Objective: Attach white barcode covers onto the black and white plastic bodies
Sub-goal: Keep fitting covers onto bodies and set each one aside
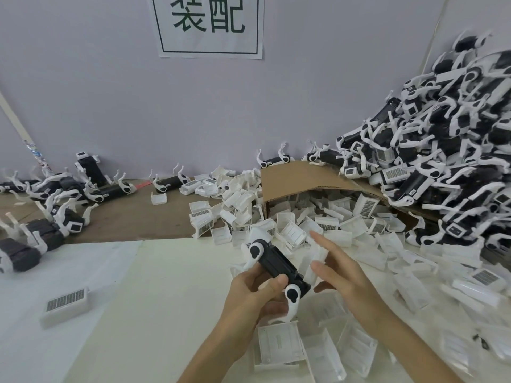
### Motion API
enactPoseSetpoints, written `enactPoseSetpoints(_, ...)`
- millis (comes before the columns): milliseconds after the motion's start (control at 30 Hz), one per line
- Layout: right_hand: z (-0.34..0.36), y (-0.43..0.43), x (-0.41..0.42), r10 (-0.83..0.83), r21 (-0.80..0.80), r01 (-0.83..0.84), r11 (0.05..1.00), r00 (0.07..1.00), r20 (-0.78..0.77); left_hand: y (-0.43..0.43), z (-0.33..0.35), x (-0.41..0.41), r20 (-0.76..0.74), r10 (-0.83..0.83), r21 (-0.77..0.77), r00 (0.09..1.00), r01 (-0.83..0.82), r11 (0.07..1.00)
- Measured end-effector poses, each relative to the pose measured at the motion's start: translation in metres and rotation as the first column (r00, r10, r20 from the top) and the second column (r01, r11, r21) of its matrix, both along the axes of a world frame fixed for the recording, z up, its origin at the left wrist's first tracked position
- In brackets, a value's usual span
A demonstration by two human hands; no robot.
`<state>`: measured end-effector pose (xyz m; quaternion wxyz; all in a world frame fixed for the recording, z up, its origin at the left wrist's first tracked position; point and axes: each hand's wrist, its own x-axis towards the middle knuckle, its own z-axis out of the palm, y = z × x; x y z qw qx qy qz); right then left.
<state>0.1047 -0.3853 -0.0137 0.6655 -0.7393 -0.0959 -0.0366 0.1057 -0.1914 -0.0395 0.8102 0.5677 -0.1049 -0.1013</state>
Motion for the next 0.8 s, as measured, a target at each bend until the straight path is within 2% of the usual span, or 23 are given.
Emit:
enactPoseSetpoints(167, 0.0047, 0.0023, -0.0034, -0.081, -0.071, 0.091, 0.993, 0.987, 0.140, -0.0011, 0.0013, -0.0018, 0.026, -0.032, 0.051, 0.999, 0.030, 0.998)
enactPoseSetpoints(267, 0.0031, 0.0026, -0.0030, -0.062, -0.131, 0.088, 0.987, 0.980, 0.189, -0.0018, 0.0017, -0.0021, 0.036, -0.042, 0.089, 0.998, 0.039, 0.995)
enactPoseSetpoints(633, -0.0032, 0.0056, -0.0027, 0.028, -0.182, 0.006, 0.983, 0.982, 0.185, -0.0016, 0.0016, -0.0016, 0.072, -0.060, 0.160, 0.996, 0.048, 0.986)
enactPoseSetpoints(800, -0.0015, 0.0028, -0.0014, 0.017, -0.171, 0.022, 0.985, 0.974, 0.225, -0.0022, 0.0000, -0.0009, 0.024, -0.025, 0.148, 0.999, 0.021, 0.989)
